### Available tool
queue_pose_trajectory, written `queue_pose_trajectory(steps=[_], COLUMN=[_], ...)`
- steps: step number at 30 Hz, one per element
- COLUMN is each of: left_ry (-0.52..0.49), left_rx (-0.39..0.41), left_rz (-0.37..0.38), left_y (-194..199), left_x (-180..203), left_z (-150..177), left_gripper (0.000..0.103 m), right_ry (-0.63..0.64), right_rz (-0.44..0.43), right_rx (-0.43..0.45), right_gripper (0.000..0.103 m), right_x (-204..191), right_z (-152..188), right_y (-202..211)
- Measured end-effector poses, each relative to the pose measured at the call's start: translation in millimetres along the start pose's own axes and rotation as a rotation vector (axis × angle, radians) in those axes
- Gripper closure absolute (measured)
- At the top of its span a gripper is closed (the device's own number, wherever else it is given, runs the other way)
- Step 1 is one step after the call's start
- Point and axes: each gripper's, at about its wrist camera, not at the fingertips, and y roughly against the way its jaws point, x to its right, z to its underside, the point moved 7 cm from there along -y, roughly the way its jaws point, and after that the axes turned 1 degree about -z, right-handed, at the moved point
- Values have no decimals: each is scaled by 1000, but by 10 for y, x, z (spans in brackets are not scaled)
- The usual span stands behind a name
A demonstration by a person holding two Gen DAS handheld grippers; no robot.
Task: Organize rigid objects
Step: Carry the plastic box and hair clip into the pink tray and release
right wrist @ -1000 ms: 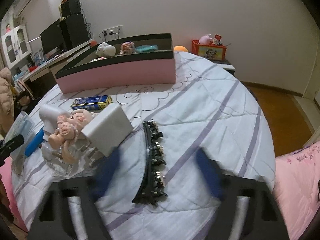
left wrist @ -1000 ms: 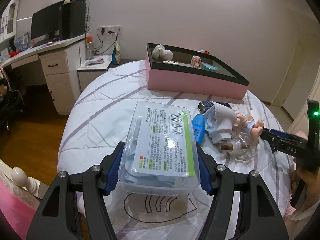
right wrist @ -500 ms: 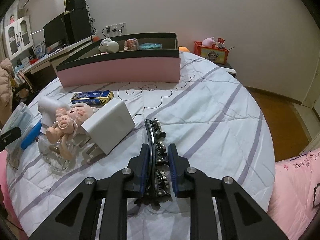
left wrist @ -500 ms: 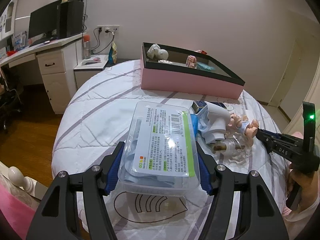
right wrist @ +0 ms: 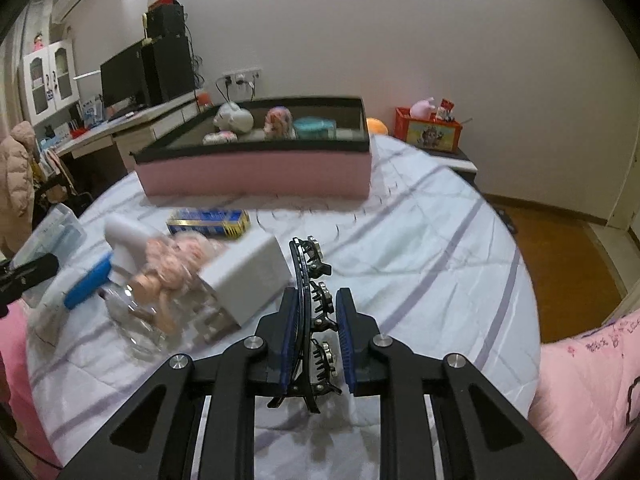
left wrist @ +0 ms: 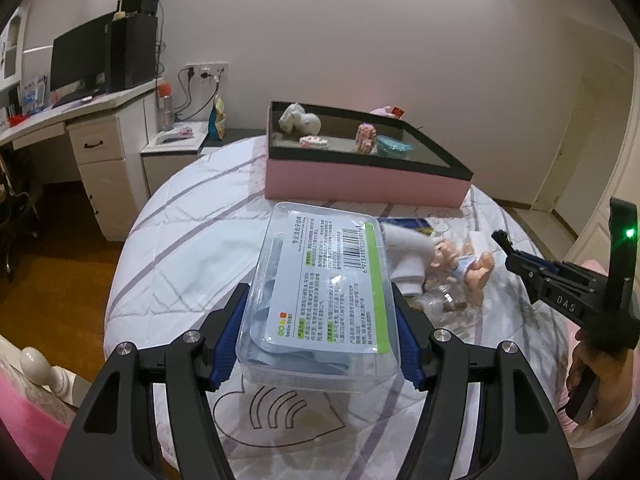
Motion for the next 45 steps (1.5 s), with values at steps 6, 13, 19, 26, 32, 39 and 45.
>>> queue_pose_trajectory(steps=[6, 13, 19, 26, 32, 39, 45], left_ry=[-29, -58, -77, -126, -143, -121, -115], left_rx=[42, 73, 107, 140, 133, 61, -18], left_rz=[19, 40, 50, 54, 65, 100, 94], left_y=[72, 53, -15, -162, -443, -970, -1442], left_x=[164, 396, 614, 791, 789, 641, 570], left_z=[-198, -458, -754, -1151, -1496, -1835, -1923], left_gripper=[37, 37, 37, 37, 37, 37, 37], right_ry=[2, -2, 13, 20, 30, 33, 35], right_rz=[-26, -57, -79, -104, -122, -135, -167], right_rx=[35, 67, 88, 113, 94, 44, -64], right_gripper=[84, 84, 84, 84, 84, 84, 83], right_x=[-69, -129, -181, -183, -180, -125, -125], right_z=[-159, -342, -595, -989, -1350, -1679, -1700], right_y=[113, 154, 122, -15, -338, -802, -1289])
